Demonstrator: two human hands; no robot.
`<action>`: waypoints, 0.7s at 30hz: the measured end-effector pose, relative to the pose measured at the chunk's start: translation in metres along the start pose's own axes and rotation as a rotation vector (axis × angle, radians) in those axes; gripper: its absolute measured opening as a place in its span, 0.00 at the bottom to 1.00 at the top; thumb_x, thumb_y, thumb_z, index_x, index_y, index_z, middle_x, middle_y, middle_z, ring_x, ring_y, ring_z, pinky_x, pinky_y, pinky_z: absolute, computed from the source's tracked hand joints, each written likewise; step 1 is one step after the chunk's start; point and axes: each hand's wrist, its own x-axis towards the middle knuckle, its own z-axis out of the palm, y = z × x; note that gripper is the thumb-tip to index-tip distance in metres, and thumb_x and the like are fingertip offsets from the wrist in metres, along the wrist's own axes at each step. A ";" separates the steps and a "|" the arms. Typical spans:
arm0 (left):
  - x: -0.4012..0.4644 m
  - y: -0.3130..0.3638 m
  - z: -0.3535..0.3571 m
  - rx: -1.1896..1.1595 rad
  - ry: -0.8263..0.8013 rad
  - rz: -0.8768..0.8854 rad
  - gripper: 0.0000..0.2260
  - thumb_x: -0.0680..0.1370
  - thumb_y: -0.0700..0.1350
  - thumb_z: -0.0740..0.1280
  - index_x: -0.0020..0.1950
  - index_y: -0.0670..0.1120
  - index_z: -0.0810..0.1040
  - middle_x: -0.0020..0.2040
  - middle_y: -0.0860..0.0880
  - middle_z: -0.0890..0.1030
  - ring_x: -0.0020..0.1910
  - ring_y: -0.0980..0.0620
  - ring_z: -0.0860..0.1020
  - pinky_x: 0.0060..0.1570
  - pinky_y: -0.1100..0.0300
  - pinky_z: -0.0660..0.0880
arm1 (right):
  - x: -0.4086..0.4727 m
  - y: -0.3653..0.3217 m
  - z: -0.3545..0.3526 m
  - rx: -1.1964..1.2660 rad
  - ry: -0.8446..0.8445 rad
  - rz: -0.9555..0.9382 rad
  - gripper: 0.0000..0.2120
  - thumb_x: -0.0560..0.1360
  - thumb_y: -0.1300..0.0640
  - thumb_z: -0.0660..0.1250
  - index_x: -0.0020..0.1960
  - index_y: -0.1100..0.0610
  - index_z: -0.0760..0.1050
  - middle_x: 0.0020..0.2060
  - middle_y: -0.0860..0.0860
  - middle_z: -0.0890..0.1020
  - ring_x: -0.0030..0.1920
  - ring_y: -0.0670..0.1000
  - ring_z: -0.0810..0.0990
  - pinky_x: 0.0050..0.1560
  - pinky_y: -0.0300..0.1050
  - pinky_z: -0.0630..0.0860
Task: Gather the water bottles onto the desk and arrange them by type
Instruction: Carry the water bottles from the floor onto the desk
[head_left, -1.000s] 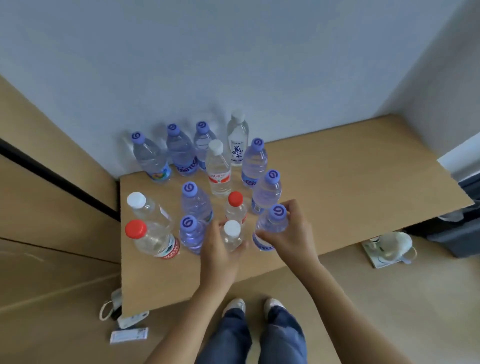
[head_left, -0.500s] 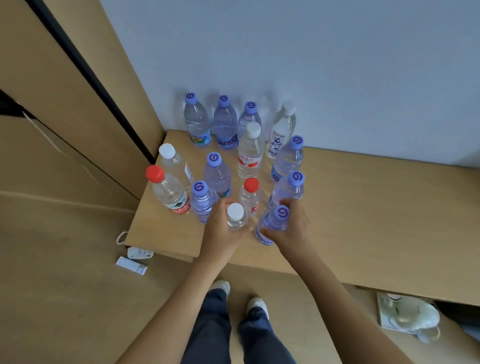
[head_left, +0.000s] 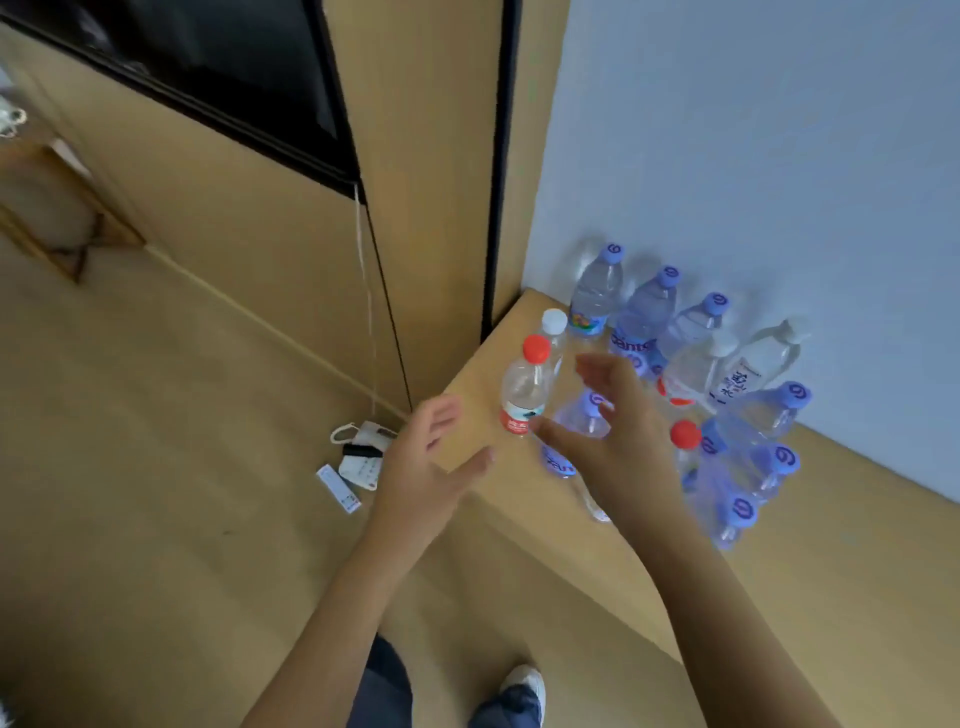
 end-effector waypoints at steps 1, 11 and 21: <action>0.000 -0.003 -0.026 -0.005 0.037 -0.012 0.24 0.67 0.56 0.76 0.60 0.63 0.72 0.62 0.60 0.77 0.63 0.65 0.74 0.62 0.69 0.70 | 0.004 -0.010 0.024 0.009 -0.057 -0.020 0.28 0.67 0.58 0.79 0.62 0.50 0.71 0.57 0.39 0.77 0.60 0.36 0.74 0.54 0.25 0.67; -0.021 -0.073 -0.334 -0.007 0.520 -0.170 0.27 0.70 0.42 0.79 0.64 0.55 0.73 0.60 0.54 0.78 0.57 0.68 0.76 0.54 0.77 0.70 | 0.016 -0.139 0.332 0.097 -0.550 -0.041 0.32 0.67 0.52 0.80 0.65 0.42 0.67 0.60 0.38 0.73 0.63 0.39 0.71 0.55 0.29 0.69; -0.046 -0.102 -0.559 0.129 0.879 -0.277 0.23 0.71 0.47 0.78 0.62 0.58 0.74 0.58 0.60 0.80 0.58 0.65 0.78 0.54 0.73 0.73 | 0.029 -0.252 0.557 0.152 -0.848 -0.088 0.32 0.67 0.60 0.80 0.66 0.49 0.70 0.64 0.47 0.75 0.67 0.47 0.73 0.68 0.43 0.69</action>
